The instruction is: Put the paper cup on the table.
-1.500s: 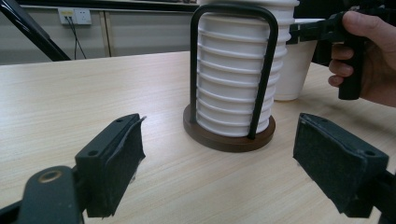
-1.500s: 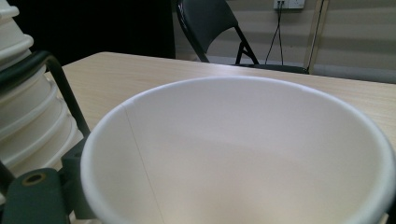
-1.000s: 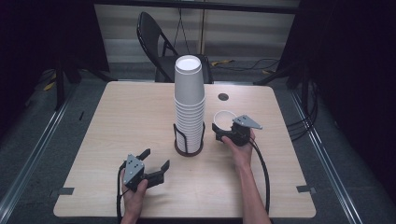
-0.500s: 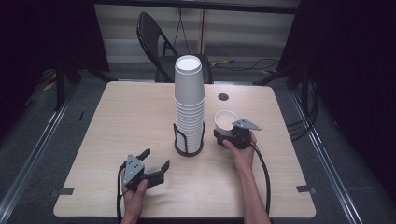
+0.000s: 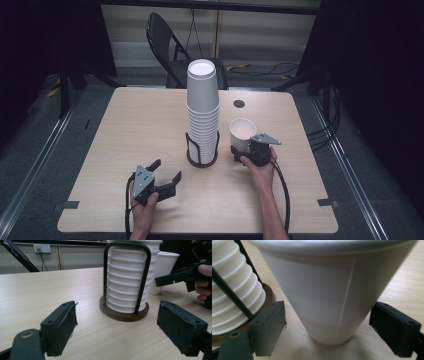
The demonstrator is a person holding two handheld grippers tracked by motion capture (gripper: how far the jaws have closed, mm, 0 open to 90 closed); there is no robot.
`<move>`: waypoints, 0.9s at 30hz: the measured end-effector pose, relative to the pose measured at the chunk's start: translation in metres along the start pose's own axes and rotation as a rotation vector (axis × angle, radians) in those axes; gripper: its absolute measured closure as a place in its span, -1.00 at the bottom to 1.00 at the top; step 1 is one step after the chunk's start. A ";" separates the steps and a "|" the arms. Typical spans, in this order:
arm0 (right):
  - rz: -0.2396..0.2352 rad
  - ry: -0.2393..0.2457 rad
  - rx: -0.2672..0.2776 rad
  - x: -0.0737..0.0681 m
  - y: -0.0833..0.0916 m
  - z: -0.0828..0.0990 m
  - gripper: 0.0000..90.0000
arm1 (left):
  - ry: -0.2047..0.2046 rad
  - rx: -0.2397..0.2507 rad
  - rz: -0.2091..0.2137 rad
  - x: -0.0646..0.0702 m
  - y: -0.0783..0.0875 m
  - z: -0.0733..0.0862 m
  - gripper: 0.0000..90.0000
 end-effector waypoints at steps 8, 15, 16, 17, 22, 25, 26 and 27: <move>0.002 -0.036 0.042 0.002 0.015 0.001 -0.71 | 0.004 0.004 -0.008 -0.001 0.001 0.000 -0.64; -0.006 -0.062 0.098 -0.002 0.034 -0.002 -0.70 | 0.007 0.011 -0.014 -0.002 0.001 -0.001 -0.64; -0.004 -0.065 0.104 -0.002 0.036 -0.002 -0.70 | 0.013 0.015 -0.014 -0.002 0.001 -0.001 -0.64; -0.007 -0.065 0.109 -0.003 0.039 -0.002 -0.70 | 0.010 0.015 -0.014 -0.002 0.002 -0.001 -0.64; -0.021 -0.055 0.137 -0.011 0.053 0.000 -0.69 | 0.012 0.016 -0.016 -0.002 0.002 -0.001 -0.64; -0.021 -0.016 0.147 -0.018 0.060 0.004 -0.70 | 0.016 0.016 -0.022 -0.003 0.001 -0.001 -0.64; -0.030 -0.008 0.147 -0.020 0.062 0.005 -0.70 | 0.017 0.015 -0.021 -0.003 0.001 -0.001 -0.64; -0.032 -0.009 0.154 -0.022 0.065 0.005 -0.71 | 0.018 0.016 -0.020 -0.003 0.001 -0.001 -0.64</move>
Point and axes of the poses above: each handheld gripper's, and its own axes: y roughly backward along the jaws, z roughly out of its underside, x roughly to its right, the point moved 8 cm from there along -y, roughly forward along the jaws, and after that the axes turned 11 degrees about z, right-handed, at the moved point
